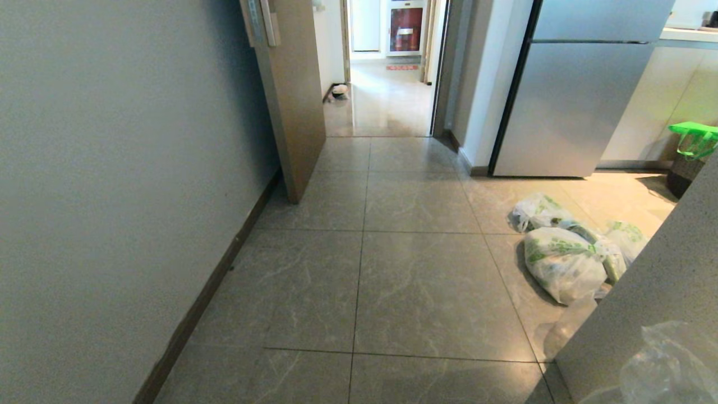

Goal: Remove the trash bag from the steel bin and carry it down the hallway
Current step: Put the trash bag at the door

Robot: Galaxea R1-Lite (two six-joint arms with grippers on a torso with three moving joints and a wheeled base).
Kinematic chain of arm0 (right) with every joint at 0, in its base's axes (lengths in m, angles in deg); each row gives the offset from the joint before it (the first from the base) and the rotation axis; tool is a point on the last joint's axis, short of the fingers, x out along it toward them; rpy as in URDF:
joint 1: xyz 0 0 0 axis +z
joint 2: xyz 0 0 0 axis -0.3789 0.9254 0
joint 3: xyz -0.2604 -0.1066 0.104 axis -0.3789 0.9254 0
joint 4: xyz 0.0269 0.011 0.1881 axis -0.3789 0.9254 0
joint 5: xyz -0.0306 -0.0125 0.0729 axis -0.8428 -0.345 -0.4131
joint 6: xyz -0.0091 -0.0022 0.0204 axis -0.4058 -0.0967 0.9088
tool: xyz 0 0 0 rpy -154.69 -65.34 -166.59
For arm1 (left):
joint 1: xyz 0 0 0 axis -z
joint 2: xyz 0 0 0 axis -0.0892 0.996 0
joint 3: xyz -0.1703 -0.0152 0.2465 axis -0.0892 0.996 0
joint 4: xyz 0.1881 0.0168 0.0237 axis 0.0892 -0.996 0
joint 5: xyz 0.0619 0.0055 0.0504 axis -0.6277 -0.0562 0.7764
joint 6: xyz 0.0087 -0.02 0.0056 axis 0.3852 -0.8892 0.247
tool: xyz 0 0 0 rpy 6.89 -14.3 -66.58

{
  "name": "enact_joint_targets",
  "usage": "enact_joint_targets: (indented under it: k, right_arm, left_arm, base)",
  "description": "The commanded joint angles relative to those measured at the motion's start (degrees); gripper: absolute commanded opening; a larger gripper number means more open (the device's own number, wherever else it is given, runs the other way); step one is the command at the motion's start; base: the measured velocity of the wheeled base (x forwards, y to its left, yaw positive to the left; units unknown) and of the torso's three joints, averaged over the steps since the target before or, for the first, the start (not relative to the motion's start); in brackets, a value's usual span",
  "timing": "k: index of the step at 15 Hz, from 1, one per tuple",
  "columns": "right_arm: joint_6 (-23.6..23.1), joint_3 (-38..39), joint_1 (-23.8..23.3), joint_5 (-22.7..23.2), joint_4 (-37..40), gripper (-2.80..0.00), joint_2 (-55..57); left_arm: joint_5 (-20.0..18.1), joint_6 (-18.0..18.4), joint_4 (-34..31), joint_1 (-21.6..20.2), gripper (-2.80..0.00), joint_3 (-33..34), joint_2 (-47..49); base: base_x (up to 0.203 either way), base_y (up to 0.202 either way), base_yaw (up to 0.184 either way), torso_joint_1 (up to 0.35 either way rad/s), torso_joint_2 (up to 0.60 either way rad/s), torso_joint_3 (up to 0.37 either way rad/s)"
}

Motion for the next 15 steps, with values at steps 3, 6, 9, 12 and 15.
enact_joint_targets:
  k: [3, 6, 9, 12, 15]
  right_arm:
    - [0.01, 0.09, -0.01, -0.02, -0.04, -2.8, -0.01]
    - [0.01, 0.09, -0.02, -0.02, -0.04, -2.8, -0.01]
    - [0.01, 0.09, 0.06, -0.02, -0.04, -2.8, -0.01]
    - [0.01, 0.09, -0.02, -0.02, -0.04, -2.8, -0.01]
    - [0.01, 0.09, 0.06, -0.02, -0.04, -2.8, -0.01]
  left_arm:
    - [-0.01, -0.04, 0.01, 0.0, -2.8, 0.0, 0.0]
    - [0.08, -0.04, 0.01, 0.0, -2.8, 0.0, 0.0]
    - [0.08, -0.04, 0.01, 0.0, -2.8, 0.0, 0.0]
    - [0.01, -0.04, 0.01, 0.0, -2.8, 0.0, 0.0]
    - [-0.01, -0.04, 0.01, 0.0, -2.8, 0.0, 0.0]
  base:
    - [0.192, 0.0, 0.0, 0.001, 0.0, 0.003]
    - [0.192, 0.0, -0.001, 0.001, 0.0, 0.004]
    - [0.19, 0.0, -0.001, 0.002, 0.0, 0.002]
    - [0.192, 0.0, 0.003, 0.002, 0.0, 0.0]
    - [0.192, 0.0, 0.0, 0.001, 0.0, 0.004]
